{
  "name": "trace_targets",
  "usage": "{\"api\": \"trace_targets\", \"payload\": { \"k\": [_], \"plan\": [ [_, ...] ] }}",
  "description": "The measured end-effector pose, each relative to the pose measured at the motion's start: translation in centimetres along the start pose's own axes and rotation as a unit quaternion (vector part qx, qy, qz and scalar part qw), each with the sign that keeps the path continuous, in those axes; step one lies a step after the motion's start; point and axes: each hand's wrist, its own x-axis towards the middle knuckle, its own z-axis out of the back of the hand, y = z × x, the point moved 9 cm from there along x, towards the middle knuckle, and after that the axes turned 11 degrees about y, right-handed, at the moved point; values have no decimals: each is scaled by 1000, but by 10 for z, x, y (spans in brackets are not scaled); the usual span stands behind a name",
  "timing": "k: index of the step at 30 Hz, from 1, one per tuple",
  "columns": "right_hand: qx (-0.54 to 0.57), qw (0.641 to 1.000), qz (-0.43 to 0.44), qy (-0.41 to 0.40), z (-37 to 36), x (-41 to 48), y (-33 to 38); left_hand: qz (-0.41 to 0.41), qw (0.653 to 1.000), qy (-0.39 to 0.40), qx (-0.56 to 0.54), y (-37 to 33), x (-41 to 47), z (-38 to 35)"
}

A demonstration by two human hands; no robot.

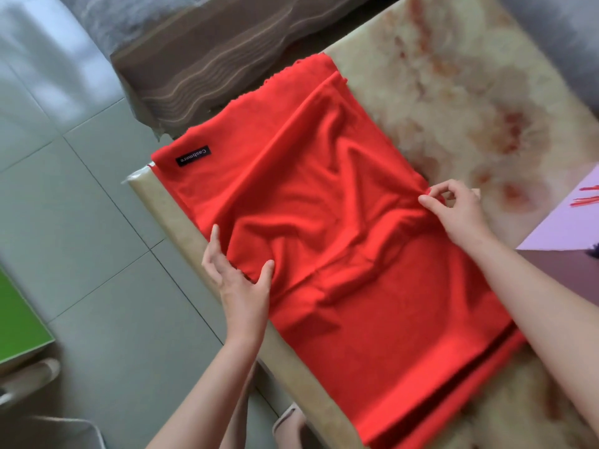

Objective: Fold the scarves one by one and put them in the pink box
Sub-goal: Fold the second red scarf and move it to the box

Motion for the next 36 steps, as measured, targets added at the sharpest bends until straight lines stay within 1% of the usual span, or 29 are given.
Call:
{"api": "trace_targets", "payload": {
  "k": [2, 4, 7, 9, 11, 12, 13, 15, 17, 19, 20, 21, 22, 23, 25, 26, 27, 29, 31, 32, 34, 36],
  "plan": [
    [67, 998, 2, 0, 4, -5, -4, -17, 1000, 1, -6, 2, -11, -7],
    [83, 997, -8, 7, 8, -11, -11, -3, 999, -9, -31, 6, -27, -13],
    [89, 989, -59, 100, -3, -23, -33, 16, 999, 1, -42, 13, -53, -27],
    [37, 989, -81, 122, -3, -32, -51, 33, 998, 21, -54, 21, -70, -40],
    [-68, 988, -82, 116, 5, -42, -60, 50, 996, 38, -64, 28, -81, -52],
    [-96, 987, -75, 107, 10, -45, -60, 40, 997, 39, -49, 28, -83, -55],
    [-91, 989, -63, 97, 15, -48, -58, 27, 999, 37, -29, 25, -83, -57],
    [-6, 996, -37, 75, 28, -53, -56, 18, 999, 23, -28, 20, -80, -57],
    [72, 996, -4, 55, 39, -55, -59, 19, 998, -7, -58, 18, -79, -53],
    [114, 991, 27, 61, 44, -59, -60, 27, 993, -33, -111, 21, -85, -50],
    [117, 989, 36, 79, 43, -62, -61, 30, 989, -33, -138, 22, -91, -52],
    [97, 989, 28, 111, 40, -65, -66, 32, 988, -29, -147, 21, -99, -54],
    [65, 986, 11, 151, 35, -67, -78, 33, 991, -24, -130, 18, -107, -57],
    [5, 983, -9, 184, 30, -70, -92, 37, 994, -18, -100, 16, -115, -60],
    [-122, 968, -33, 218, 27, -79, -115, 59, 996, -5, -61, 22, -124, -65],
    [-137, 966, -31, 218, 29, -84, -121, 69, 996, 6, -57, 25, -127, -68],
    [-117, 969, -25, 214, 33, -90, -122, 72, 996, 15, -50, 28, -129, -70],
    [-5, 978, -8, 209, 39, -103, -122, 66, 997, 22, -35, 28, -134, -73],
    [97, 974, 2, 203, 46, -116, -123, 59, 996, 28, -53, 27, -141, -77],
    [123, 973, -4, 193, 49, -121, -129, 57, 995, 28, -74, 28, -145, -79],
    [140, 971, -11, 193, 51, -133, -139, 58, 990, 21, -126, 31, -154, -82],
    [120, 969, -9, 216, 47, -143, -149, 78, 979, 13, -186, 39, -162, -88]
  ]
}}
